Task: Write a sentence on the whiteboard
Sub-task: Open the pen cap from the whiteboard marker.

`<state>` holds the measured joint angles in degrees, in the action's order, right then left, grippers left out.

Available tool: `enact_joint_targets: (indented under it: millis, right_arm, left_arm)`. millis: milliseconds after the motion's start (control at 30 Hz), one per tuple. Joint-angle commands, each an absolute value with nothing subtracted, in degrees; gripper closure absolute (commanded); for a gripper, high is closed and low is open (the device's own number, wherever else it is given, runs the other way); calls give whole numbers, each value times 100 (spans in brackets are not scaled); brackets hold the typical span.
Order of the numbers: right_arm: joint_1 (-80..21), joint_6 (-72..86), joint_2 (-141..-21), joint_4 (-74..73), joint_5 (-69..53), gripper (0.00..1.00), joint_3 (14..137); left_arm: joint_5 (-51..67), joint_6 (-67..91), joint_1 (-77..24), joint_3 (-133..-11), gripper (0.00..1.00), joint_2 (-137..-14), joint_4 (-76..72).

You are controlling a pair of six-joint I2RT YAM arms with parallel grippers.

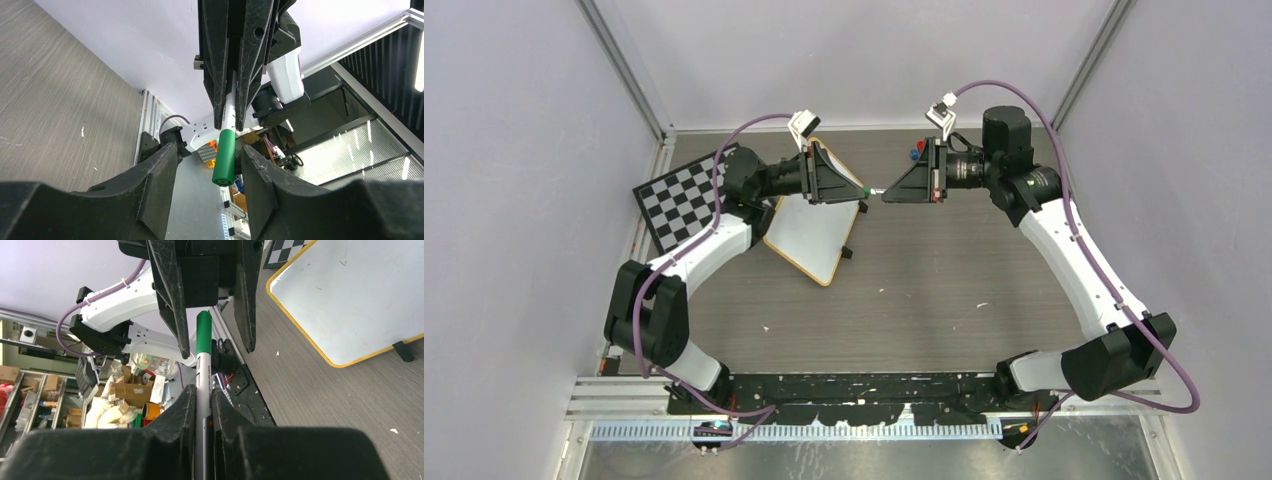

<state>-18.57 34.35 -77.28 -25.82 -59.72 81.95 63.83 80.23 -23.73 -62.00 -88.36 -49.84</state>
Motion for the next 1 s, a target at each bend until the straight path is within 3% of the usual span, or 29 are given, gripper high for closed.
enact_joint_targets:
  millis: [0, 133, 300, 367, 433, 533, 833, 967]
  right_arm:
    - [-1840, 3542, -7655, -2315, -6202, 100, 8159]
    - [-1843, 3538, -7664, -2312, -6230, 100, 8131]
    - [-1845, 3566, -7694, -2280, -6206, 100, 8160]
    - [-1821, 3591, -7714, -2262, -6198, 100, 8199]
    - [-1758, 3627, -7737, -2260, -6196, 99, 8268]
    - [-1652, 3762, -7737, -2147, -6220, 89, 8330]
    - [-1621, 4100, -7717, -1826, -6191, 85, 8246]
    - [-1626, 4122, -7730, -1821, -6166, 76, 8244]
  left_arm:
    - [6307, 7887, -2346, -6289, 48, -8628, -5117]
    - [6313, 8015, -2391, -6302, 56, -8667, -5313]
    - [6350, 8119, -2474, -6265, 91, -8688, -5476]
    - [6348, 8142, -2478, -6224, 100, -8672, -5512]
    - [6339, 8149, -2477, -6147, 100, -8638, -5515]
    - [6304, 8137, -2470, -5991, 100, -8576, -5520]
    - [6114, 8154, -2478, -5874, 100, -8561, -5498]
    - [6098, 8157, -2502, -5830, 100, -8548, -5495]
